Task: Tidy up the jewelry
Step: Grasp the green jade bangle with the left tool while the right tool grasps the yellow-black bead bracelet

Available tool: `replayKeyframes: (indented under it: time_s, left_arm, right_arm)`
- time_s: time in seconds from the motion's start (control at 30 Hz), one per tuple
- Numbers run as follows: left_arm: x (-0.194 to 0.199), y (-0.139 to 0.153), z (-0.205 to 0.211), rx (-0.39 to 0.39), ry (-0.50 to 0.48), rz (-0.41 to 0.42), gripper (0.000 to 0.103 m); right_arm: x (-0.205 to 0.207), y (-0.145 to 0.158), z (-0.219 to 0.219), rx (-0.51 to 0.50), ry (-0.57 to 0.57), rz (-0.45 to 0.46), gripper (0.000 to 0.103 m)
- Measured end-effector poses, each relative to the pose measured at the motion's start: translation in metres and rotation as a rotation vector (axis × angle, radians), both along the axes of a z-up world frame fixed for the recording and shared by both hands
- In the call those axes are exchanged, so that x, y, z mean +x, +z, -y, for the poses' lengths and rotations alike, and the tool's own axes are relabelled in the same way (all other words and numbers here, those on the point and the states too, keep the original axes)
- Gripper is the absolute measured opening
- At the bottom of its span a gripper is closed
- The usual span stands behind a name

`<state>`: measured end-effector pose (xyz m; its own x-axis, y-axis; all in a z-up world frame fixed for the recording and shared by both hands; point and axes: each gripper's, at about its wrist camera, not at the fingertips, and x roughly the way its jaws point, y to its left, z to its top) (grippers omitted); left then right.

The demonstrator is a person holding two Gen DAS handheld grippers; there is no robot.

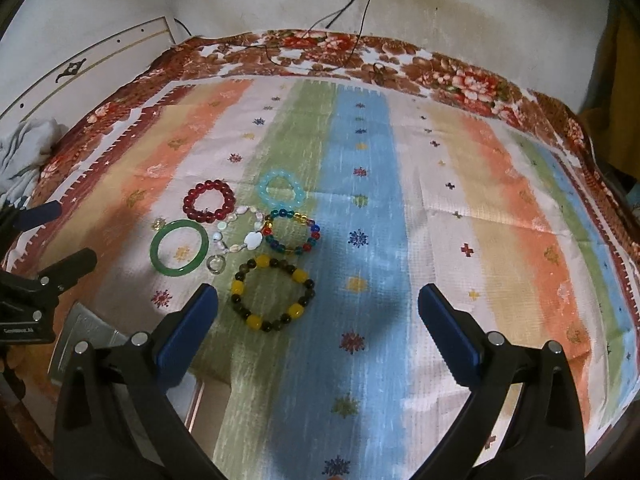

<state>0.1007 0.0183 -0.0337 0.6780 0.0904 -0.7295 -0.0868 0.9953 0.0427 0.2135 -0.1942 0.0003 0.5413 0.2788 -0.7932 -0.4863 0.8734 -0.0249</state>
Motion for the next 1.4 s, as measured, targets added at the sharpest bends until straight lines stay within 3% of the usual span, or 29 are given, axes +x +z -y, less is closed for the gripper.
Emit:
replayKeyframes:
  time_s: [0.4, 0.73, 0.97, 1.1, 1.4]
  left_arm:
    - [0.035, -0.010, -0.002, 0.033, -0.005, -0.033, 0.098]
    - [0.063, -0.036, -0.022, -0.068, -0.011, -0.170, 0.097]
    - [0.082, -0.055, -0.028, -0.038, -0.017, -0.244, 0.097]
    - [0.091, -0.065, -0.036, -0.075, -0.006, -0.313, 0.097]
    - [0.106, -0.078, -0.037, -0.047, -0.042, -0.342, 0.097]
  right_arm:
    - [0.028, -0.016, -0.005, -0.021, -0.004, -0.070, 0.098]
    - [0.049, -0.042, -0.012, -0.056, -0.009, -0.163, 0.098]
    - [0.066, -0.061, -0.009, -0.075, -0.051, -0.240, 0.098]
    - [0.073, -0.069, -0.009, -0.078, -0.065, -0.278, 0.098]
    - [0.083, -0.088, -0.019, -0.148, -0.056, -0.300, 0.098]
